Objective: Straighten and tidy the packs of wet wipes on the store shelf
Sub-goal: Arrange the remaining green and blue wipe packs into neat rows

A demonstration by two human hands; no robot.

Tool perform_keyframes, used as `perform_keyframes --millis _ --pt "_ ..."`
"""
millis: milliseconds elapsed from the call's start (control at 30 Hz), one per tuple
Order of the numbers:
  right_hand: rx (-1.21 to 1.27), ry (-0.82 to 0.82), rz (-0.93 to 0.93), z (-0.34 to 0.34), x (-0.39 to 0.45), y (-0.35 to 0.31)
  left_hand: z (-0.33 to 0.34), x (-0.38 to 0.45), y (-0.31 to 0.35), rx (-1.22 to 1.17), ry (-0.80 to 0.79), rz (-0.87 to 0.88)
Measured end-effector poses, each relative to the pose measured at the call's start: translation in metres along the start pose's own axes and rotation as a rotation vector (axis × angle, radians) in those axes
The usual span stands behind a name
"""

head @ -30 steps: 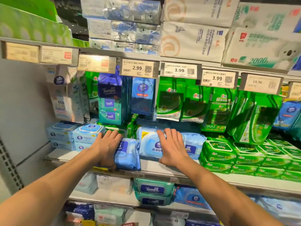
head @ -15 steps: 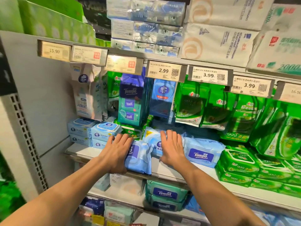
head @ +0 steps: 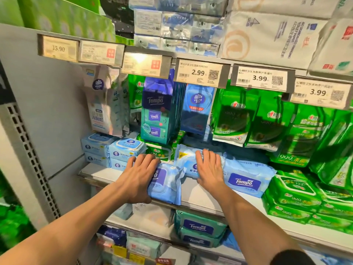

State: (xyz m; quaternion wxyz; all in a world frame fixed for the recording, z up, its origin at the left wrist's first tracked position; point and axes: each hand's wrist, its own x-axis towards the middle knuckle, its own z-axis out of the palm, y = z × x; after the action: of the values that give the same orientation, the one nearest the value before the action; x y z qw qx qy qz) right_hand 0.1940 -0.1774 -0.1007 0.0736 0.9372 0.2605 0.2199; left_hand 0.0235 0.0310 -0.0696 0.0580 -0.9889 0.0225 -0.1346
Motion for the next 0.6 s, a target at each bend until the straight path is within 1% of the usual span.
perform_keyframes --millis 133,233,400,500,600 --pt "-0.039 -0.072 -0.024 0.004 0.007 0.000 0.005 0.001 -0.002 -0.016 0.025 0.003" --pt "-0.051 -0.049 -0.019 0.008 0.008 0.000 0.008 0.002 -0.003 -0.029 0.034 -0.005" --pt "0.023 -0.091 -0.040 0.003 0.011 0.006 0.008 0.004 -0.002 -0.041 0.027 0.003" --pt "0.119 -0.140 -0.057 0.001 0.005 0.006 0.008 0.004 -0.002 -0.039 0.028 0.006" --pt "0.149 -0.081 -0.078 -0.006 0.004 0.005 0.008 0.003 -0.002 -0.043 0.027 0.007"
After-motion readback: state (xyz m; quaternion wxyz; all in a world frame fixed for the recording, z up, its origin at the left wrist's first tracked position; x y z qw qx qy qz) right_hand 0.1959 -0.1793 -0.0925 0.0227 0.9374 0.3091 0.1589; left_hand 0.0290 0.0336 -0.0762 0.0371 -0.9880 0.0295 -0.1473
